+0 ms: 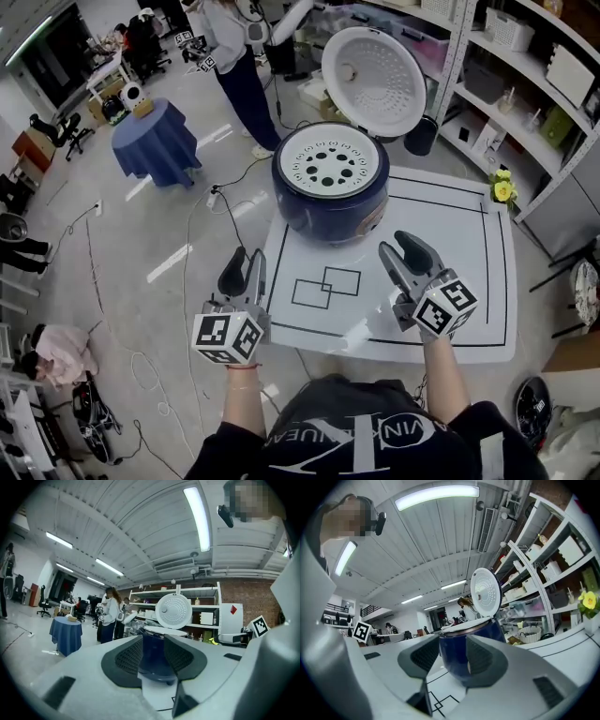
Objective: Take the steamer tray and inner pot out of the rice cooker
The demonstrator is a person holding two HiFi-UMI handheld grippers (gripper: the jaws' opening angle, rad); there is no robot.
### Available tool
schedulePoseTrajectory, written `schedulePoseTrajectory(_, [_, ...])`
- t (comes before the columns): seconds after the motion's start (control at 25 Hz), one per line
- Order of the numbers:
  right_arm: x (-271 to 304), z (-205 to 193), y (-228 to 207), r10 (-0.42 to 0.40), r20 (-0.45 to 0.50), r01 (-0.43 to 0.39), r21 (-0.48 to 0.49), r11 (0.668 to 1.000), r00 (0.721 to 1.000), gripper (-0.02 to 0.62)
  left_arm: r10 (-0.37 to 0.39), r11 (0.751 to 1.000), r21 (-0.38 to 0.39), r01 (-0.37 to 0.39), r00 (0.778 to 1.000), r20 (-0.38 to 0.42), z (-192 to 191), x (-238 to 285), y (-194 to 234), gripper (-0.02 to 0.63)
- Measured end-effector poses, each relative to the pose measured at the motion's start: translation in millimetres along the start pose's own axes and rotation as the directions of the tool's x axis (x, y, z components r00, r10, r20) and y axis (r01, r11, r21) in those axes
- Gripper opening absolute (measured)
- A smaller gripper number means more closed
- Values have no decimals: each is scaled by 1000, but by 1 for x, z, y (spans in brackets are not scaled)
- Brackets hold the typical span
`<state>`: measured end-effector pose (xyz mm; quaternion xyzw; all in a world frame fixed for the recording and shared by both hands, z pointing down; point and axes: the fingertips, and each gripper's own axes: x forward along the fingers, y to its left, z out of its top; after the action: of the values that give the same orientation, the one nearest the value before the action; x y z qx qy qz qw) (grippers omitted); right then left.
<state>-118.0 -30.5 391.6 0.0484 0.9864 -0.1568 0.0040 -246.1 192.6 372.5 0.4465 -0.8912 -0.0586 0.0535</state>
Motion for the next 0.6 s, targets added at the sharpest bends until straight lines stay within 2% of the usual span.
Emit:
schedulePoseTrajectory(0.36, [34,23,-24,-43,-4,43,-16,999,999,166,-72,997,-18,72,997,2,4,48,-15,114])
schedulePoseTrajectory(0.6, [50,23,-32,-20,-35,20,-1,1000,999,164,-63,998,-23,62,998,-20,5,67,-18,114])
